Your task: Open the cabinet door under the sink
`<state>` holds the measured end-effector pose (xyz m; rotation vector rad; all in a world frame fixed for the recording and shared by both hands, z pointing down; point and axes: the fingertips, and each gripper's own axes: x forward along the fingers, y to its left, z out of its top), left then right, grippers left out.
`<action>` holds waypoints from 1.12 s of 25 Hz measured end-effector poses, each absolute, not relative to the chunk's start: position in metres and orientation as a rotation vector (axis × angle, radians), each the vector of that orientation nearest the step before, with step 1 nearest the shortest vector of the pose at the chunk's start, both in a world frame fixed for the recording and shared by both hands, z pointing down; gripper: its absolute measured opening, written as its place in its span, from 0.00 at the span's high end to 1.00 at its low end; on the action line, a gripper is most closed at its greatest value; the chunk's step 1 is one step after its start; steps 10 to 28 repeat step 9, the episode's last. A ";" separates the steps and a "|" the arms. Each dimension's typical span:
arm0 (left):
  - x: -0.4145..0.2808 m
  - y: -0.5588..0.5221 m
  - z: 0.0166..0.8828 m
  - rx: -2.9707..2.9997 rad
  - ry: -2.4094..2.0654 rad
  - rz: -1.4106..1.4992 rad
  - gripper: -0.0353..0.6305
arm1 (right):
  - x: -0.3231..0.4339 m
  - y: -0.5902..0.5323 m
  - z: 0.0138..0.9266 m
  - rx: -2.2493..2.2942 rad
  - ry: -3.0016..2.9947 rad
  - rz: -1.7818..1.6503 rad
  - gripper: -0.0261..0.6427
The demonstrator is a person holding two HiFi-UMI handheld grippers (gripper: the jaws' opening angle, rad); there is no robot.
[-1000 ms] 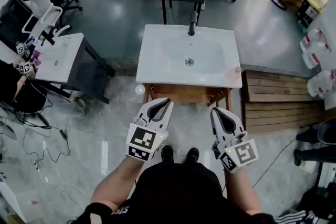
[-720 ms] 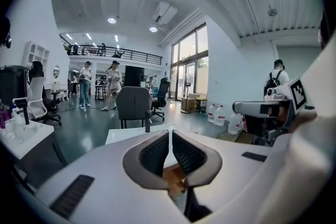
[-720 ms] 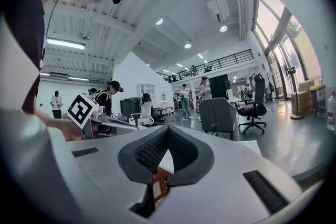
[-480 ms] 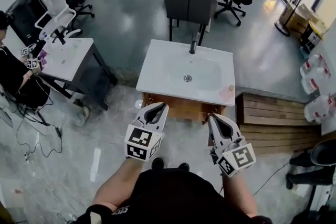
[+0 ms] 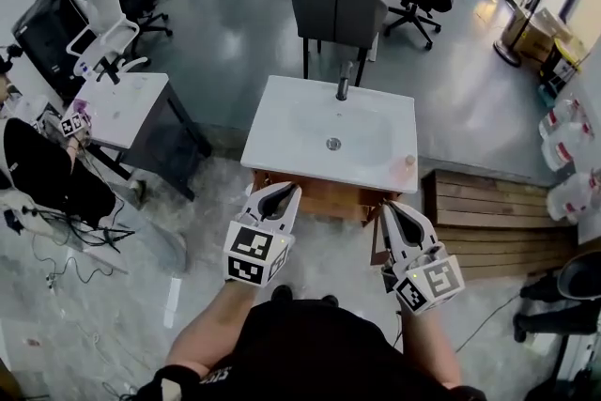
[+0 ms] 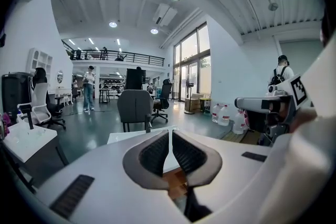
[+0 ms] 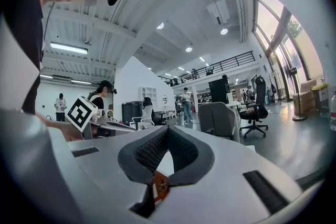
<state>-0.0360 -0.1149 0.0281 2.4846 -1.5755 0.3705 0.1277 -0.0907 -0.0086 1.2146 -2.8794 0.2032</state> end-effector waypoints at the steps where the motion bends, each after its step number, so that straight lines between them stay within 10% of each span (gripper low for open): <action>1: -0.034 -0.115 0.028 2.488 -1.575 0.372 0.90 | 0.130 -0.090 -0.008 1.219 -2.880 0.208 0.94; 28: -0.007 -0.114 0.030 2.515 -1.548 0.383 0.90 | 0.160 -0.084 -0.008 1.271 -2.880 0.204 0.94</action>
